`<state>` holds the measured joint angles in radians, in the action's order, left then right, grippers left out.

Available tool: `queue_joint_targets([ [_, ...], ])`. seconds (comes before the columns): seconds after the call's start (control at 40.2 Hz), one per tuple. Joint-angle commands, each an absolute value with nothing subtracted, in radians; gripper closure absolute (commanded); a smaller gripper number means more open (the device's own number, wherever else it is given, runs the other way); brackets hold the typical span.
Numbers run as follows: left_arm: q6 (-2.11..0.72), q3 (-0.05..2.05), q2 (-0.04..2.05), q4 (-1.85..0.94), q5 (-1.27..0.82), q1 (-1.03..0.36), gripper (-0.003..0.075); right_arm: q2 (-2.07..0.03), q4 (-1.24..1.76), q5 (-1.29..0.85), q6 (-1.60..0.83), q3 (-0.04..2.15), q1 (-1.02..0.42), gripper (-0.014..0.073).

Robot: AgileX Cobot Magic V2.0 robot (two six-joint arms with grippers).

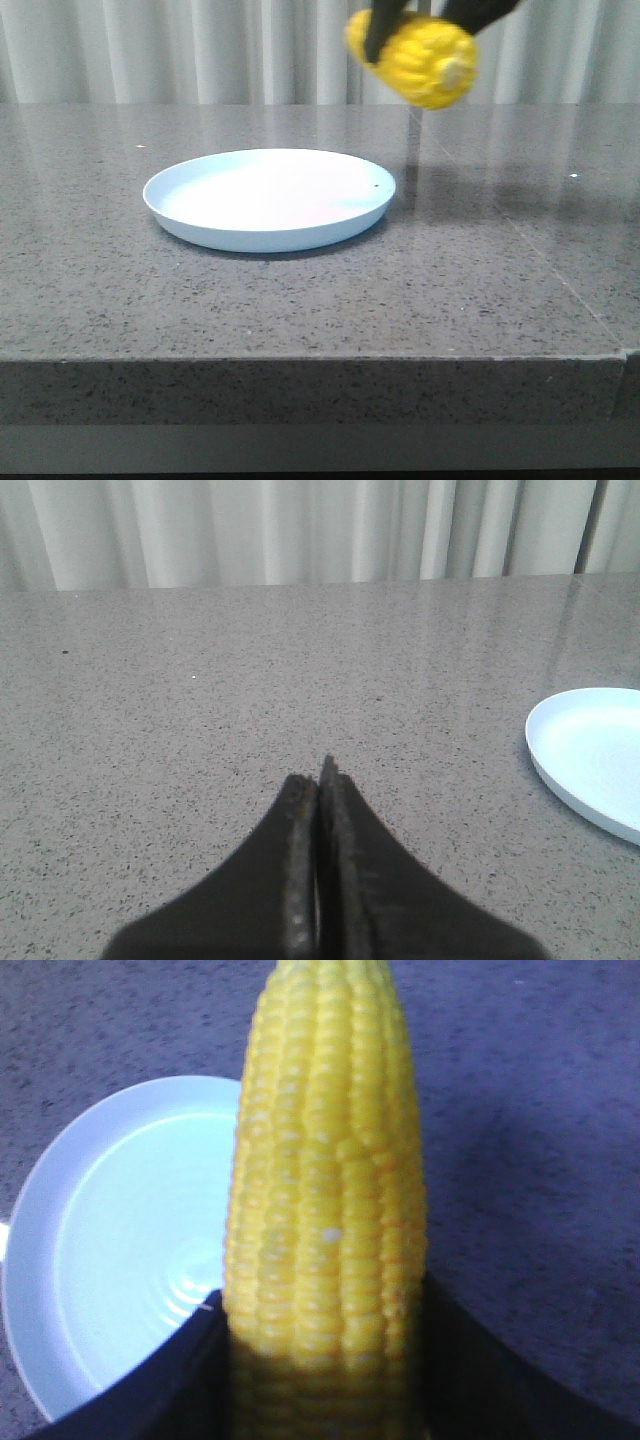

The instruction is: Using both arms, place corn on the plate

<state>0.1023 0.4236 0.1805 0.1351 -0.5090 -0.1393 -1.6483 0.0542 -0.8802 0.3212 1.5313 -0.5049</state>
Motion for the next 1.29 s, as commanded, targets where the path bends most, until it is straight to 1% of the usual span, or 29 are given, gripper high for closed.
queue_joint_targets([
  [0.0, 0.103, 0.448, 0.191, 0.141, -0.430, -0.137, 0.0741, -1.669, 0.013, -0.863, 0.380, 1.613, -0.579, 0.0433],
  [0.199, 0.103, 0.448, 0.191, 0.141, -0.430, -0.137, 0.0741, -1.772, 0.013, -0.849, 0.449, 1.651, -0.662, 0.0433],
  [0.348, 0.103, 0.448, 0.191, 0.141, -0.430, -0.137, 0.0741, -1.822, 0.013, -0.836, 0.491, 1.651, -0.671, 0.0432],
  [0.423, 0.103, 0.448, 0.191, 0.141, -0.430, -0.137, 0.0741, -1.835, 0.013, -0.834, 0.537, 1.651, -0.670, 0.0413],
  [0.548, 0.103, 0.448, 0.191, 0.141, -0.430, -0.137, 0.0741, -1.843, 0.013, -0.830, 0.564, 1.651, -0.670, 0.0337],
  [0.622, 0.103, 0.448, 0.191, 0.141, -0.430, -0.137, 0.0741, -1.843, 0.013, -0.826, 0.564, 1.651, -0.670, 0.0270],
  [0.821, 0.103, 0.448, 0.191, 0.141, -0.430, -0.137, 0.0741, -1.843, 0.013, -0.828, 0.564, 1.651, -0.670, 0.0029],
  [0.921, 0.103, 0.448, 0.191, 0.141, -0.430, -0.137, 0.0741, -1.831, 0.011, -0.828, 0.564, 1.651, -0.670, -0.0038],
  [1.195, 0.103, 0.448, 0.191, 0.141, -0.430, -0.137, 0.0741, -1.700, -0.088, -0.822, 0.557, 1.651, -0.667, -0.0034],
  [1.269, 0.103, 0.448, 0.191, 0.141, -0.430, -0.137, 0.0741, -1.664, -0.098, -0.819, 0.551, 1.651, -0.667, 0.0004],
])
